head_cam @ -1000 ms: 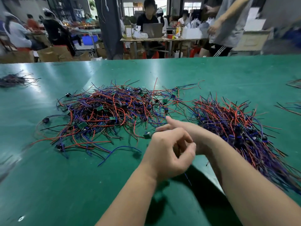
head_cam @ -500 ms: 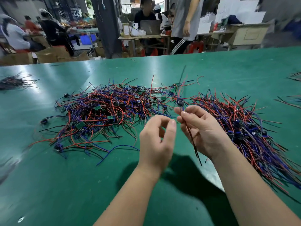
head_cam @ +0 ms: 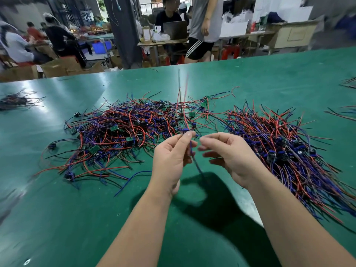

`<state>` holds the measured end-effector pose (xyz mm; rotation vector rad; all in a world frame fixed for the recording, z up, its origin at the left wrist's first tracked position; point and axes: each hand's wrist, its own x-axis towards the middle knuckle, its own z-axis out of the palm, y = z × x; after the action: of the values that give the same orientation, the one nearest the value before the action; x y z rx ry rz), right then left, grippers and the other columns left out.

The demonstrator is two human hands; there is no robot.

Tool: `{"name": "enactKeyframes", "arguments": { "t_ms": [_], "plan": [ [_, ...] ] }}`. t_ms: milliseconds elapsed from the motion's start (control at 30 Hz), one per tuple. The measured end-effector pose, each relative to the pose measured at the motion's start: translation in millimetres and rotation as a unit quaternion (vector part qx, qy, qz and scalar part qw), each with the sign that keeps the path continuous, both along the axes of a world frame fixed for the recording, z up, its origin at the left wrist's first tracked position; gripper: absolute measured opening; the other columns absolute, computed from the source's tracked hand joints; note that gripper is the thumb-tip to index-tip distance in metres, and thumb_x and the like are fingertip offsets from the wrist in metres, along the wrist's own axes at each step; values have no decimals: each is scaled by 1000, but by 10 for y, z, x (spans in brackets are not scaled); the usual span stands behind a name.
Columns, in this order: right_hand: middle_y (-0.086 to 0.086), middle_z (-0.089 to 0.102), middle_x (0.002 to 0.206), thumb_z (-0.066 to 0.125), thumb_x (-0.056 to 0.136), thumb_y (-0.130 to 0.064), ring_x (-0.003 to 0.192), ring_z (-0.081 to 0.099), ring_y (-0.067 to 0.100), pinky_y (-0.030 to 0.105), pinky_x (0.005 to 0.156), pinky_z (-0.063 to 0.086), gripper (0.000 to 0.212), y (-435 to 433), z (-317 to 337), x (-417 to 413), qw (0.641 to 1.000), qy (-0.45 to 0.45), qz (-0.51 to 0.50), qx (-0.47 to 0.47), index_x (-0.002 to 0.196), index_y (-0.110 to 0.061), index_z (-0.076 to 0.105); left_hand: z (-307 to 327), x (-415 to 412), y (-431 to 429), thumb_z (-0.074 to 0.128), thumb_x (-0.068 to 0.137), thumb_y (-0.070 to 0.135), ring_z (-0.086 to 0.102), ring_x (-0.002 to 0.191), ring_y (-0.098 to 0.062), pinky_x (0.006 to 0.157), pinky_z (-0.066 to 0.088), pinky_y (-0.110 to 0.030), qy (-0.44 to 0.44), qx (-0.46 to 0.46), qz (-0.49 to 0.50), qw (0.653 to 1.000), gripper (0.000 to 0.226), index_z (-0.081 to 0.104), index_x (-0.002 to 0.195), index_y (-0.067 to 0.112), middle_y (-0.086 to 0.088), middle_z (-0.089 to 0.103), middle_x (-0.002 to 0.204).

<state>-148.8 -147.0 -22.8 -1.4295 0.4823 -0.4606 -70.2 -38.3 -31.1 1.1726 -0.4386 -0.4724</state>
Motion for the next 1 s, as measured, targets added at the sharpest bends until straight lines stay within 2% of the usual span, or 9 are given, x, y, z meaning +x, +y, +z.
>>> {"name": "enactKeyframes", "arguments": {
  "t_ms": [67,133,233,333,433,533,700,867,1000],
  "plan": [
    [-2,66,71,70,76,-38,60,57,13,23,58,41,24,-43,15,7,999,14,-20,35,84,-15,70,36,45,44,67,76,31,47,42,-3,43,40,-15,19,-12,-32,999,16,78,77,19,5,62,59],
    [-2,63,69,69,70,-42,55,52,10,19,52,39,37,-50,36,10,996,-6,4,90,90,-11,70,58,60,74,67,68,35,46,39,-3,40,39,-15,17,2,-80,997,23,78,78,18,5,61,57],
    [-1,62,62,70,62,-29,53,46,9,16,50,36,31,-28,38,2,989,-52,42,130,83,-7,70,48,-1,71,64,79,27,50,39,-5,41,42,-17,-10,79,-154,985,17,78,71,20,2,65,58],
    [2,61,59,70,62,-19,57,43,12,16,50,33,11,-54,24,-10,989,-43,57,128,65,-9,67,33,3,67,61,88,24,58,43,-9,44,47,-19,7,130,-172,976,30,75,62,18,-3,68,61],
    [0,60,56,71,60,-16,50,43,10,15,47,34,13,-78,5,-13,992,-15,49,113,64,-8,62,33,49,99,71,74,33,65,52,-14,48,52,-20,20,138,-158,978,23,75,66,12,-6,69,66],
    [-1,60,53,72,58,-14,42,45,7,16,45,36,14,-73,-1,-16,993,-6,38,109,61,-9,60,3,74,117,74,65,24,69,62,-15,56,53,-20,10,112,-144,983,21,76,80,9,-8,72,74],
    [-5,58,50,74,71,-6,38,46,4,13,40,38,16,-147,54,-38,995,5,-42,87,64,-11,61,-7,69,118,79,56,17,69,61,-19,57,54,-23,16,137,-181,974,22,75,76,7,-10,71,70],
    [-5,59,47,75,75,-8,39,50,2,13,40,40,17,-380,148,-152,970,-45,-180,158,83,-8,61,6,34,188,79,67,16,70,66,-12,57,51,-17,-37,231,-329,915,18,76,84,13,-1,72,71],
    [-6,55,43,73,79,-13,37,50,3,13,36,37,18,-334,120,-123,962,-44,-189,193,88,-8,58,19,-22,236,70,82,9,66,67,-6,58,48,-14,-91,274,-404,868,18,75,97,18,9,64,64]
  ]
}}
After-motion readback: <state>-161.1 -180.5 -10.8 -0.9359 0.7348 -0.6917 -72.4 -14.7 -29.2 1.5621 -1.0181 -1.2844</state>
